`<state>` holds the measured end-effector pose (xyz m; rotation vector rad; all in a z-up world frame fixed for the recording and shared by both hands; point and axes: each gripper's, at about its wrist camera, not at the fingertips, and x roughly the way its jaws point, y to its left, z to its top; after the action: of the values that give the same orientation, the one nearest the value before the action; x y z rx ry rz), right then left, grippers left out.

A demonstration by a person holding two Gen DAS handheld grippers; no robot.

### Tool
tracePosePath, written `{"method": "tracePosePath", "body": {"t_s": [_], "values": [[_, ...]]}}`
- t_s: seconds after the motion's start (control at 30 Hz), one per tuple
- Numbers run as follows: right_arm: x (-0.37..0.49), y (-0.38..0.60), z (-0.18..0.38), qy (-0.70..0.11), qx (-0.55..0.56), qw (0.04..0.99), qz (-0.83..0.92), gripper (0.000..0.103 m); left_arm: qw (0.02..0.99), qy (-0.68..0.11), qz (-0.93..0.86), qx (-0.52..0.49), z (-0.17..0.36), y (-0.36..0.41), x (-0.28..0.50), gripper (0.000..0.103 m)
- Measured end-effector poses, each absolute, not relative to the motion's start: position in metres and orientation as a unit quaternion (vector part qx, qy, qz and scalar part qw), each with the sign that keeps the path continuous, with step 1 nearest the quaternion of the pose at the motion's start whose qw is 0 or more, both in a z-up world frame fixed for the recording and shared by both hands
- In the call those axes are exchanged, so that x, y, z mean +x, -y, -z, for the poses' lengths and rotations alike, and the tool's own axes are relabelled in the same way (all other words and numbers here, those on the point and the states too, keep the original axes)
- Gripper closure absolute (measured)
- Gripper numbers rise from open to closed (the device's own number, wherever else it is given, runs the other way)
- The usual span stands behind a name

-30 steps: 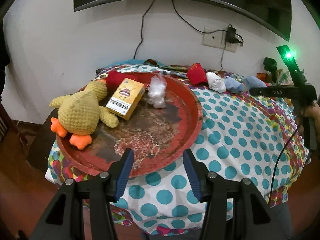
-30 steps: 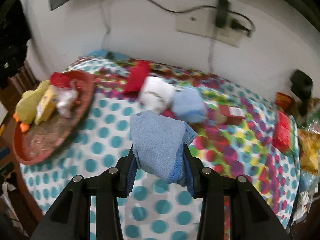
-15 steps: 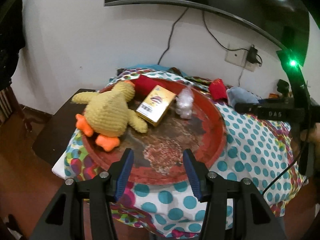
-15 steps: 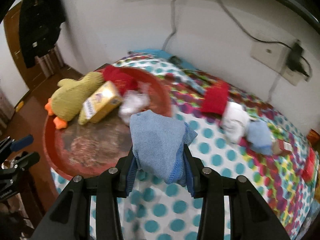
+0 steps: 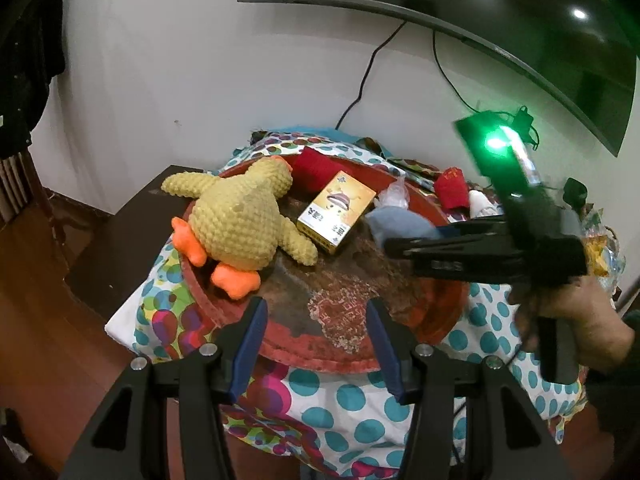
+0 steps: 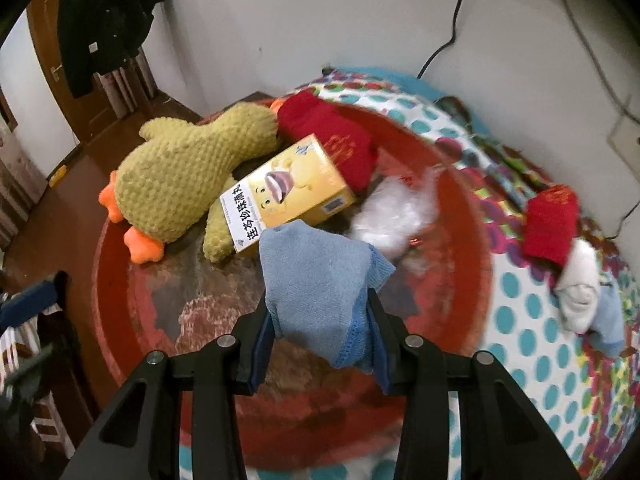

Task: Organize objects
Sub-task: 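Carry the light blue sock over the red tray with the right tool, then lower the blue sock onto the tray and open the right tool, then grasp the second light blue sock on the bed cover with the right tool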

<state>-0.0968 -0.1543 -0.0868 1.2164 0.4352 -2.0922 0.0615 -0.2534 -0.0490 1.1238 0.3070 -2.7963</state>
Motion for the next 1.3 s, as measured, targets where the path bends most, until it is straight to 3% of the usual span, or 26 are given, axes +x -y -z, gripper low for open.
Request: {"method": "tracePosePath", "body": {"t_s": [0.17,0.27,0.33,0.43,0.77,1.03,1.3], "values": [[-0.106,0.164,0.100,-0.178,0.475,0.320,0.800,0.063,0.052,-0.100,0.918,0.381,0.055,0.250,0.058,0.050],[-0.105,0.164,0.099,-0.175,0.470,0.329,0.800,0.055,0.046,-0.090,0.920,0.380,0.054,0.245,0.058,0.050],[-0.100,0.162,0.093,-0.182,0.454,0.328,0.808,0.045,0.043,-0.086,0.921,0.377,0.054,0.242,0.058,0.050],[-0.092,0.152,0.079,-0.181,0.441,0.337,0.812,0.040,0.039,-0.090,0.921,0.378,0.055,0.242,0.057,0.050],[-0.093,0.060,0.039,-0.160,0.391,0.284,0.861,0.037,0.019,-0.081,0.919,0.386,0.060,0.223,0.056,0.050],[-0.147,-0.061,0.053,-0.093,0.414,0.162,0.891,0.037,-0.003,-0.048,0.917,0.397,0.068,0.194,0.054,0.050],[-0.189,-0.107,0.078,-0.076,0.425,0.105,0.896,0.037,-0.027,-0.021,0.913,0.407,0.077,0.170,0.049,0.050]]}}
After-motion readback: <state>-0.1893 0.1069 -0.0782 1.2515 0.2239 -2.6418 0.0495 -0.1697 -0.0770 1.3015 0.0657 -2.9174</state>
